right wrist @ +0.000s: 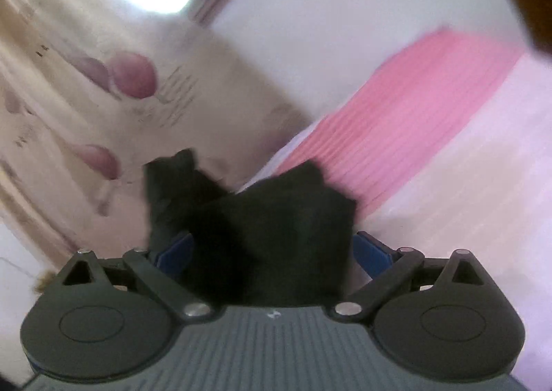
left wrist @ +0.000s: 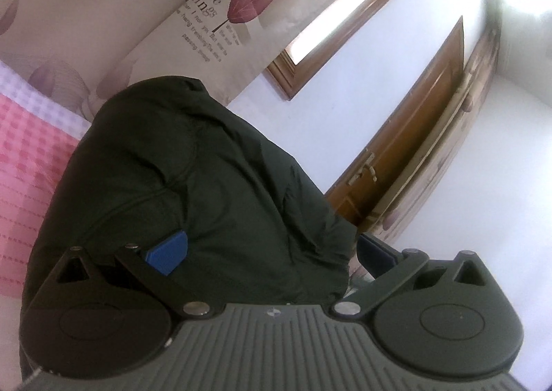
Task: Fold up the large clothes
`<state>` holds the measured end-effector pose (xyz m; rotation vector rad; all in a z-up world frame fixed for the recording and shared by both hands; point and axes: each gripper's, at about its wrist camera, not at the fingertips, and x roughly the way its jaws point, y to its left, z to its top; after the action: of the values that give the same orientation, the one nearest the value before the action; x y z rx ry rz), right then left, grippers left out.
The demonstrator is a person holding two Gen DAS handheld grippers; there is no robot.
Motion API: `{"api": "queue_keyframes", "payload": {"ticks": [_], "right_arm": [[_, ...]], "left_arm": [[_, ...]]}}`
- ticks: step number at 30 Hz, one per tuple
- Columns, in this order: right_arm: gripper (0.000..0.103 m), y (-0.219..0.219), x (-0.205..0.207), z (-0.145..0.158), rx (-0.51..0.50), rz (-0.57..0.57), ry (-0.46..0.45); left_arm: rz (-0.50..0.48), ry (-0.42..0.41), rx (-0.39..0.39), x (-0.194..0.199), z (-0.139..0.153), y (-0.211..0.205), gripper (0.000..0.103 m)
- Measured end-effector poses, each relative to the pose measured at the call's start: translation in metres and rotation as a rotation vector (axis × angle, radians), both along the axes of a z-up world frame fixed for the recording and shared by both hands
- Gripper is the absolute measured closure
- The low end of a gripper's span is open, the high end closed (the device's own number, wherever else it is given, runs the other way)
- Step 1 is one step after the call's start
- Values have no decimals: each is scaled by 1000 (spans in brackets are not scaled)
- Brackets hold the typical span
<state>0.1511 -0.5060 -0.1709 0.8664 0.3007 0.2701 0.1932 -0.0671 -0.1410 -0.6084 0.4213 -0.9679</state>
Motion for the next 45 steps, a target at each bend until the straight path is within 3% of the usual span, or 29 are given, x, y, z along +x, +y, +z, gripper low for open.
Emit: {"api": "queue_keyframes", "payload": {"ticks": [4, 5, 8, 9, 10, 12, 15, 17, 20, 22, 25, 26, 27, 28, 30, 32, 35, 38, 45], "right_arm": [[2, 28, 42, 22, 98, 165, -25], [2, 39, 55, 31, 73, 181, -24], [6, 74, 78, 55, -155, 184, -23], [33, 82, 84, 59, -209, 201, -29], [72, 91, 93, 62, -260, 203, -15], [81, 101, 106, 73, -315, 219, -51], [87, 110, 99, 102, -363, 228, -147], [88, 104, 80, 107, -364, 201, -195], [88, 82, 53, 71, -351, 116, -155], [87, 62, 42, 40, -313, 88, -95], [75, 32, 7, 16, -208, 23, -102], [53, 21, -5, 14, -171, -17, -97], [12, 6, -20, 11, -138, -84, -97], [0, -8, -31, 11, -118, -141, -107], [0, -32, -38, 4, -81, -148, -72], [0, -48, -29, -7, -22, -144, 30], [0, -52, -10, -22, 76, -55, 106], [0, -39, -8, -24, 188, 0, 81], [0, -3, 13, 30, 33, 90, -1]], "left_arm": [[-2, -13, -8, 1, -1, 2, 0], [-3, -14, -13, 0, -2, 3, 0], [-4, -27, -15, 0, -4, 6, 0], [10, -32, -16, -1, -4, 7, 0], [36, -33, -20, -2, -5, 10, 0], [86, 1, -59, -1, -6, 19, 0], [137, 131, -219, 3, -5, 37, 0], [139, 172, -221, 5, -2, 35, 0], [91, 133, -133, 4, -1, 18, 0], [68, 84, -89, 1, -4, 8, 0], [41, 38, -33, -4, -6, -1, 0], [49, 27, -21, -4, -6, -2, 0], [54, 33, -29, -3, -8, -1, 0], [56, 46, -48, 0, -11, 2, 0], [61, 64, -70, 2, -14, 5, 0], [62, 52, -56, 1, -13, 3, 0], [61, 49, -56, -2, -14, 4, 0], [59, 45, -58, -2, -14, 4, 0], [82, 48, -81, -2, -19, 15, 0]]}}
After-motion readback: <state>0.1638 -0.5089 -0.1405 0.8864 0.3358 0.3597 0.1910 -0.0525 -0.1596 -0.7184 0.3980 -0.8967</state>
